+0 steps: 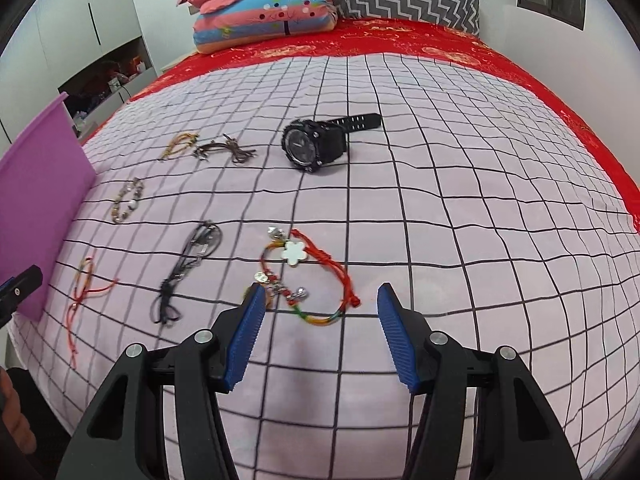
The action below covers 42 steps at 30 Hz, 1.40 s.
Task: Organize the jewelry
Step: 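Move both tools back over the remaining jewelry on the bed, then grasp the red-string bracelet with the left tool while the right tool grasps the red charm bracelet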
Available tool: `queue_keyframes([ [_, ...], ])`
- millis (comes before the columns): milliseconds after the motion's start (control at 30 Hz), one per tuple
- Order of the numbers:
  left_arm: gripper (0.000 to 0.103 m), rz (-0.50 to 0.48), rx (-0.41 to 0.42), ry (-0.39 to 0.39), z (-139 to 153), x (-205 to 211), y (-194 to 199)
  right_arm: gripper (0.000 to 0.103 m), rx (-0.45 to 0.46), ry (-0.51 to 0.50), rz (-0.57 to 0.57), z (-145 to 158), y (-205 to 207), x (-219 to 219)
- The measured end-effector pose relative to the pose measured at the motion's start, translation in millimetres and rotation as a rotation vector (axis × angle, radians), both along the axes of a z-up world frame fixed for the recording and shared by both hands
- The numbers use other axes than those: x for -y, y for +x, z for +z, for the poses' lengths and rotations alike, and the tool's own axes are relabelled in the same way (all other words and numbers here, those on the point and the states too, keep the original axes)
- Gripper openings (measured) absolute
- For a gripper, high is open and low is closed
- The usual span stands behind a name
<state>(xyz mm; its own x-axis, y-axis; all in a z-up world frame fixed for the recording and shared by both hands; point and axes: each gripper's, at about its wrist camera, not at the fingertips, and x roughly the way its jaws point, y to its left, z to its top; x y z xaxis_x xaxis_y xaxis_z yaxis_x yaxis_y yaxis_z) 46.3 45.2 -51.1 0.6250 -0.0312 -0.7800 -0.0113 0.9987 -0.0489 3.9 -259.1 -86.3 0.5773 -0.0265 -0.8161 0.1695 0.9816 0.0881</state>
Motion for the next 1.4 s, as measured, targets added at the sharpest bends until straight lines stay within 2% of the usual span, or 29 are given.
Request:
queue_keyframes([
  [400, 0.096, 0.03, -0.072, 0.035, -43, -7, 23, 0.056, -0.037, -0.012, -0.018, -29, 20, 12],
  [667, 0.096, 0.016, -0.119, 0.064, -66, -4, 33, 0.056, -0.028, -0.031, -0.005, -36, 25, 12],
  [867, 0.096, 0.003, -0.089, 0.086, -73, 2, 35, 0.055, -0.015, -0.047, 0.022, -39, 29, 8],
  [900, 0.095, -0.003, -0.085, 0.088, -74, 3, 34, 0.052, -0.013, -0.05, 0.028, -39, 29, 7],
  [933, 0.092, -0.008, -0.084, 0.085, -73, 4, 34, 0.049, -0.012, -0.047, 0.035, -40, 29, 6],
  [967, 0.09, -0.013, -0.084, 0.081, -73, 5, 35, 0.041, -0.01, -0.041, 0.046, -39, 29, 4],
  [1000, 0.085, -0.023, -0.084, 0.077, -72, 7, 34, 0.03, -0.01, -0.037, 0.057, -39, 28, 2],
  [1067, 0.07, -0.047, -0.082, 0.064, -70, 10, 35, 0.016, -0.012, -0.032, 0.082, -39, 29, -4],
  [1100, 0.055, -0.065, -0.077, 0.058, -68, 12, 35, 0.008, -0.013, -0.026, 0.092, -38, 30, -6],
  [1133, 0.035, -0.076, -0.073, 0.053, -67, 15, 34, 0.006, -0.013, -0.018, 0.098, -38, 30, -8],
  [1167, 0.024, -0.089, -0.07, 0.052, -65, 17, 34, 0.006, -0.011, -0.022, 0.098, -36, 30, -10],
  [1200, 0.008, -0.098, -0.073, 0.053, -65, 19, 34, 0.006, -0.008, -0.021, 0.103, -34, 29, -12],
  [1233, 0.004, -0.106, -0.077, 0.053, -65, 22, 33, 0.006, -0.005, -0.013, 0.109, -33, 28, -12],
  [1400, 0.004, -0.111, -0.073, 0.05, -56, 22, 26, 0.006, 0.042, 0.018, 0.091, -13, 16, -8],
])
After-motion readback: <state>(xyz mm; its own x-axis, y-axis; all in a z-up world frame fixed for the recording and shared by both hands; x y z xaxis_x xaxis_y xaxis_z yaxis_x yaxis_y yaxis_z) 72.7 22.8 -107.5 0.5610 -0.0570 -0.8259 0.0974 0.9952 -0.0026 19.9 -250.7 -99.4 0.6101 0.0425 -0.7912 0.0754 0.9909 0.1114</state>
